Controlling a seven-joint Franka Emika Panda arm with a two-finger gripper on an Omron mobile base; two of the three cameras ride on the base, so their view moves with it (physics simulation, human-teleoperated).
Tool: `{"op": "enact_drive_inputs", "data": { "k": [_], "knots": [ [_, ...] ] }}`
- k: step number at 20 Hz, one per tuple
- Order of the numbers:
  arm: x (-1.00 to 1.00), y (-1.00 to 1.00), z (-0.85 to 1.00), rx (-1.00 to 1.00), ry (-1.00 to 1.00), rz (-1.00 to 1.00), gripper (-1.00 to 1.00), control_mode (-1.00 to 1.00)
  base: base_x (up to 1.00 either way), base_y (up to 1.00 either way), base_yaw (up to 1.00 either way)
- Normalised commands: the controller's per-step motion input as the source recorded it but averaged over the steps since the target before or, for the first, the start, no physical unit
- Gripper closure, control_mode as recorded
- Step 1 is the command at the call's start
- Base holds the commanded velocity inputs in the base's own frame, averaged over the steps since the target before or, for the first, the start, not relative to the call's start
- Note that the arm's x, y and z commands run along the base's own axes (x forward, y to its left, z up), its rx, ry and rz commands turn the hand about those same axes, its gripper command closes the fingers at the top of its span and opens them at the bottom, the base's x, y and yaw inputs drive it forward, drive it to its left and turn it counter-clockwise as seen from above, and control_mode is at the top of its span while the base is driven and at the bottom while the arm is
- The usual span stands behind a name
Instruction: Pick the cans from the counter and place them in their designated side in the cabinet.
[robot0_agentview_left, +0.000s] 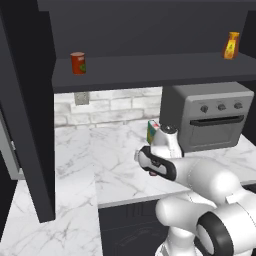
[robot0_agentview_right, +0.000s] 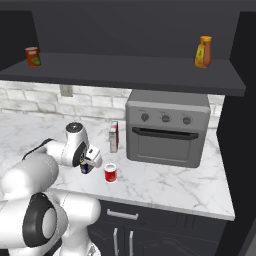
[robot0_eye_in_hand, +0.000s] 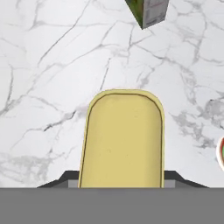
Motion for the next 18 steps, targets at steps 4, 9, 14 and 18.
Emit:
{"op": "enact_drive_inputs", "data": {
  "k": [4,9,14,18],
  "knots": [
    [-0.03,0.00,0.22,0.02,-0.03,0.07,1.00,-1.00,0.00,0.00,0.00],
    [-0.11,0.00,0.17,0.00,-0.01,0.07,1.00,-1.00,0.00,0.00,0.00],
    [-0.17,0.00,0.17,0.00,-0.02,0.07,1.00,-1.00,0.00,0.00,0.00],
    [-0.20,0.00,0.18,0.00,-0.03,0.07,1.00,-1.00,0.00,0.00,0.00]
  ]
}}
